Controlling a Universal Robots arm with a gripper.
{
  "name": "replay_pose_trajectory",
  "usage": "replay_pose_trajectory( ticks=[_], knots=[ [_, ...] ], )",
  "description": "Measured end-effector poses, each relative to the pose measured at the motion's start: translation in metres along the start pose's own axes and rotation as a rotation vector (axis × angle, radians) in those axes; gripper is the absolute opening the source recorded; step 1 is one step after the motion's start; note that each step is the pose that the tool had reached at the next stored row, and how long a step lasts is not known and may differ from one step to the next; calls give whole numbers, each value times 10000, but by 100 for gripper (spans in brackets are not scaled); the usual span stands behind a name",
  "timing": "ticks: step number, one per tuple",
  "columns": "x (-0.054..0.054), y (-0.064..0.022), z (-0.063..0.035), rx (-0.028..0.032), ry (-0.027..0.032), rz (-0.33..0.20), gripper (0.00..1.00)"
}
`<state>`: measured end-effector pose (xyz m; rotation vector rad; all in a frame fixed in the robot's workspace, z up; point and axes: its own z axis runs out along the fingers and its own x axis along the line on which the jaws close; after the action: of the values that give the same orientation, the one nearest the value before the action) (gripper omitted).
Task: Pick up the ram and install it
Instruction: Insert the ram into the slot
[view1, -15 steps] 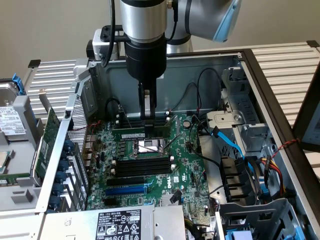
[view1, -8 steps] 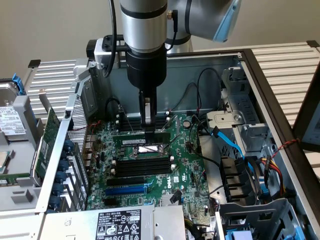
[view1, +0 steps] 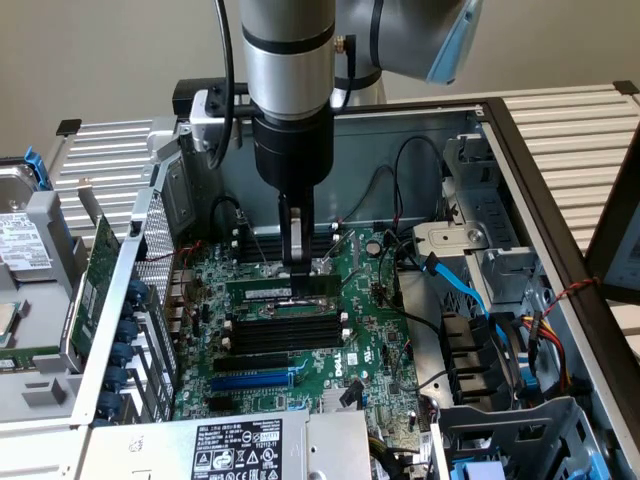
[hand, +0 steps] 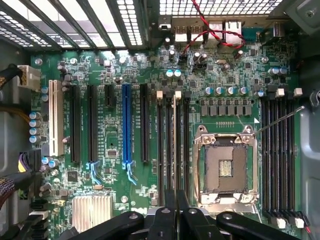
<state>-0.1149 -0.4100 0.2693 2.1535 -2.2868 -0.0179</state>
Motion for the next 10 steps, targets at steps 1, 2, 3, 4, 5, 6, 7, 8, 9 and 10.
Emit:
replay_pose_trajectory(
  ticks=[1,2,3,4,5,6,7,8,9,10],
  knots=[
    [0,0,16,0,15,0,12],
    [0,0,31,0,29,0,12],
    [1,0,45,1,43,0,12],
    [1,0,58,2,55,0,12],
    [1,0,68,3,70,0,12],
    [0,-1,78,5,86,0,12],
    [1,-1,87,5,107,0,12],
    [1,-1,95,7,130,1,12],
    [1,0,99,8,161,2,12],
    [2,-1,101,9,195,2,12]
  ],
)
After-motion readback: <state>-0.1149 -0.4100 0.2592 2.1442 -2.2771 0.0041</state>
